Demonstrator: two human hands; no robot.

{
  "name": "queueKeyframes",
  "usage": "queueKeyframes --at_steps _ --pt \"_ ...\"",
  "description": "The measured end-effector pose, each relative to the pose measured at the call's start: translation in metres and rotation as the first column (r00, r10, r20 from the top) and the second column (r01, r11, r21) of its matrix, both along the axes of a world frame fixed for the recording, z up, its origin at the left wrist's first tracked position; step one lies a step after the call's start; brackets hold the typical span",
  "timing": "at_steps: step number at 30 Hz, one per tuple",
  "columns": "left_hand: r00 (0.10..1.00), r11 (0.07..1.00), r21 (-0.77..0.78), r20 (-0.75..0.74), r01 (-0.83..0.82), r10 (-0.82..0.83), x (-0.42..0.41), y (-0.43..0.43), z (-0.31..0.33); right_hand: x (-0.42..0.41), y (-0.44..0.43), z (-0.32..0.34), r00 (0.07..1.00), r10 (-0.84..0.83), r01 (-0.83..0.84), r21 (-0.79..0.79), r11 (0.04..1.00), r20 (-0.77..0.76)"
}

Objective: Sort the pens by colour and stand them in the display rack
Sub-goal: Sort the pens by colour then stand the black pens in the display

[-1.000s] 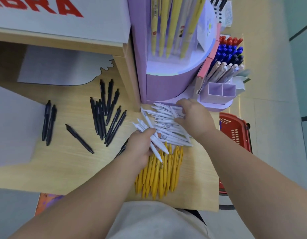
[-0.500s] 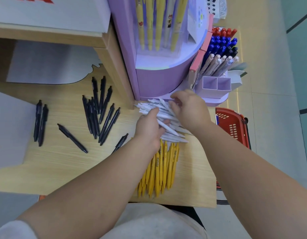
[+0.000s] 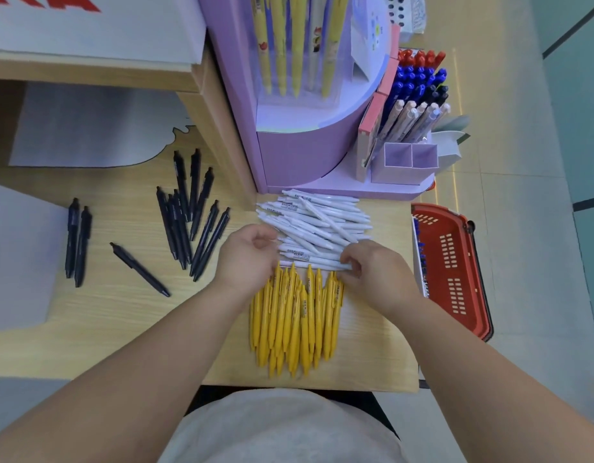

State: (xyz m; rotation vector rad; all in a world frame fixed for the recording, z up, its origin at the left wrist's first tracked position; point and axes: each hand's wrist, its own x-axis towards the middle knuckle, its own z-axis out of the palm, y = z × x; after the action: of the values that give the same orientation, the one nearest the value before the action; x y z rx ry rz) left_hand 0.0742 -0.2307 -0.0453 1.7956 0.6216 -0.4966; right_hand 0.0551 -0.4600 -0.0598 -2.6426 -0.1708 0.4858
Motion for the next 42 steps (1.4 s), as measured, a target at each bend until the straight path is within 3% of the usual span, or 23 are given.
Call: queueKeyframes --at_steps 4,8,15,19,24,34,40,42 --pt "0.901 0.853 0.385 0.11 0.351 -0.42 -0.011 0.011 -0.014 0.002 0.006 -0.006 0.998 -0.008 0.012 -0.055 0.998 0.061" --pt "0.854 0.774 0.483 0.097 0.409 -0.511 -0.012 0.013 -0.023 0.011 0.014 -0.007 0.995 0.025 -0.014 -0.123 0.992 0.092" --pt "0.821 0.709 0.573 0.104 0.412 -0.561 0.002 0.009 -0.026 0.016 0.022 -0.012 0.984 -0.002 0.031 -0.163 0.986 0.177" --pt "0.796 0.676 0.596 0.1 0.433 -0.597 0.01 0.008 -0.025 0.013 0.027 -0.012 0.977 -0.084 0.112 -0.137 0.984 0.196" --pt "0.804 0.706 0.589 0.152 0.393 -0.574 0.021 0.007 -0.027 -0.005 0.025 -0.009 0.944 -0.262 0.274 -0.031 0.961 0.201" --pt "0.845 0.723 0.625 0.185 0.293 -0.502 -0.025 0.029 -0.014 -0.062 0.028 -0.003 0.889 -0.443 0.448 0.027 0.893 -0.114" --pt "0.927 0.769 0.558 0.003 0.311 -0.376 -0.079 0.034 -0.007 -0.073 0.043 0.002 0.857 -0.482 0.494 0.019 0.869 -0.183" --pt "0.931 0.788 0.534 0.006 0.305 -0.365 -0.084 0.031 -0.009 -0.073 0.046 0.003 0.857 -0.484 0.494 0.015 0.869 -0.175"
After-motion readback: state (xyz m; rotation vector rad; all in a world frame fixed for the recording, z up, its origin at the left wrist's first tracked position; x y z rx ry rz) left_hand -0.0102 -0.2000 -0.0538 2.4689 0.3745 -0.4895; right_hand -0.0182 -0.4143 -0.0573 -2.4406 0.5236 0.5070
